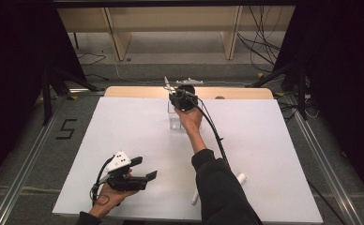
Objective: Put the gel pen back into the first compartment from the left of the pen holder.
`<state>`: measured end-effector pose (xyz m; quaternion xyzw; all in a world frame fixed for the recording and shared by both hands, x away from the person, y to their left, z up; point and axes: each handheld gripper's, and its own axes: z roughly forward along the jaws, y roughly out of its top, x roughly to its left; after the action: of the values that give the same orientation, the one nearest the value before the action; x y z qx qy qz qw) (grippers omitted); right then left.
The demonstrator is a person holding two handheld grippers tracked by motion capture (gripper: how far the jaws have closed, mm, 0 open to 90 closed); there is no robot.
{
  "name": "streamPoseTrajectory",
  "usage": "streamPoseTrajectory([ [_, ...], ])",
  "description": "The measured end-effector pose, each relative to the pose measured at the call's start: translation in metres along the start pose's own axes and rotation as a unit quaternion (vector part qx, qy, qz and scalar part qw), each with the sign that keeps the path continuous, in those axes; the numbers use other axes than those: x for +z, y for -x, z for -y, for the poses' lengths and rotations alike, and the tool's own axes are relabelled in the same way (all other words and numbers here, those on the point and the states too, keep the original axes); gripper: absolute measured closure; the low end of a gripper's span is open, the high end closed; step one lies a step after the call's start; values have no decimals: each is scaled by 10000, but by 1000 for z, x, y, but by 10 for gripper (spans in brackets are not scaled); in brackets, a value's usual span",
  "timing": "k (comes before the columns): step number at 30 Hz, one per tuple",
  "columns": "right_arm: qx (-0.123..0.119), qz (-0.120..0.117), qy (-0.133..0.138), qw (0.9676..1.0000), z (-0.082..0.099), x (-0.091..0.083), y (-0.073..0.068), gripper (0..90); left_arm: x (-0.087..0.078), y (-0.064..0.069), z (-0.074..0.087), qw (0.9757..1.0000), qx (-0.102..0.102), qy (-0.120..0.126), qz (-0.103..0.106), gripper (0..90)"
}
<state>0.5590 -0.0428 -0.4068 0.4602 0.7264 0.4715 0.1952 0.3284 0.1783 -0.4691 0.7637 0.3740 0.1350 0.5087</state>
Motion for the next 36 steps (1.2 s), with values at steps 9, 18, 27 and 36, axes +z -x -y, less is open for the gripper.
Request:
streamPoseTrajectory([
  [9,6,-27,22,10000,3,0,-2,798,0,0,0,10000,-3,-1,1,178],
  [18,-12,-1,38,10000,10,-2,2,795,1,1,0,10000,-9,8,1,178],
  [27,32,-126,188,9997,4,-10,0,429,1,1,0,10000,-10,-2,12,178],
  [36,104,-214,165,9996,-3,-23,7,397,2,1,0,10000,-5,-41,16,178],
])
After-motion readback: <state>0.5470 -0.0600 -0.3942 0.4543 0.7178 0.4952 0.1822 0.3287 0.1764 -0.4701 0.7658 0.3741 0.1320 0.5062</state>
